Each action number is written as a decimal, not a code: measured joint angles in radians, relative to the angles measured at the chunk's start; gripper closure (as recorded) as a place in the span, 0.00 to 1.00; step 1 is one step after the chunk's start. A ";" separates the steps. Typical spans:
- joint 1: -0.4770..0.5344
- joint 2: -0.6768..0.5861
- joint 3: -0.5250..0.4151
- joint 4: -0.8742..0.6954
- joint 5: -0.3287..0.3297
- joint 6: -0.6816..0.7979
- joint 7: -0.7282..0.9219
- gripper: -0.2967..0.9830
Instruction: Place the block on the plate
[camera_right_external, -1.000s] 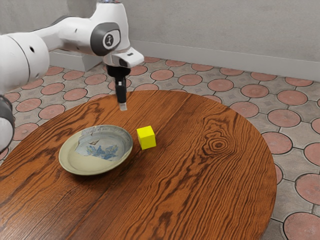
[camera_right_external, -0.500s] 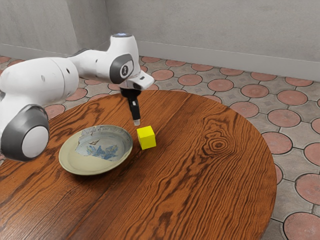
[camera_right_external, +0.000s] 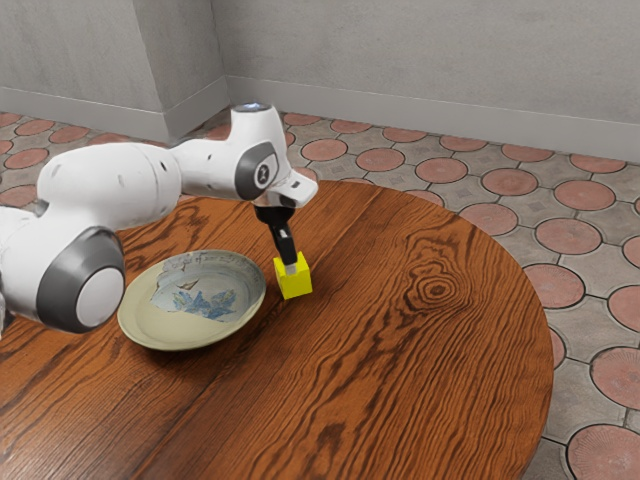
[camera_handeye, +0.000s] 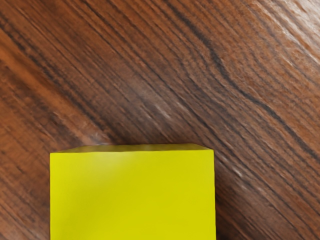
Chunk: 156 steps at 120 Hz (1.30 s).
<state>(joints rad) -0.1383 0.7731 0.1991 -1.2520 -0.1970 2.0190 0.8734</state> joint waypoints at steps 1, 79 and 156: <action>0.000 0.002 0.000 0.000 0.000 0.002 0.000 0.23; 0.000 0.075 0.016 0.001 -0.075 0.088 -0.007 0.44; -0.027 -0.238 0.032 -0.219 -0.058 0.064 -0.015 0.48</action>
<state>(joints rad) -0.1655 0.5348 0.2312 -1.4711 -0.2550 2.0827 0.8580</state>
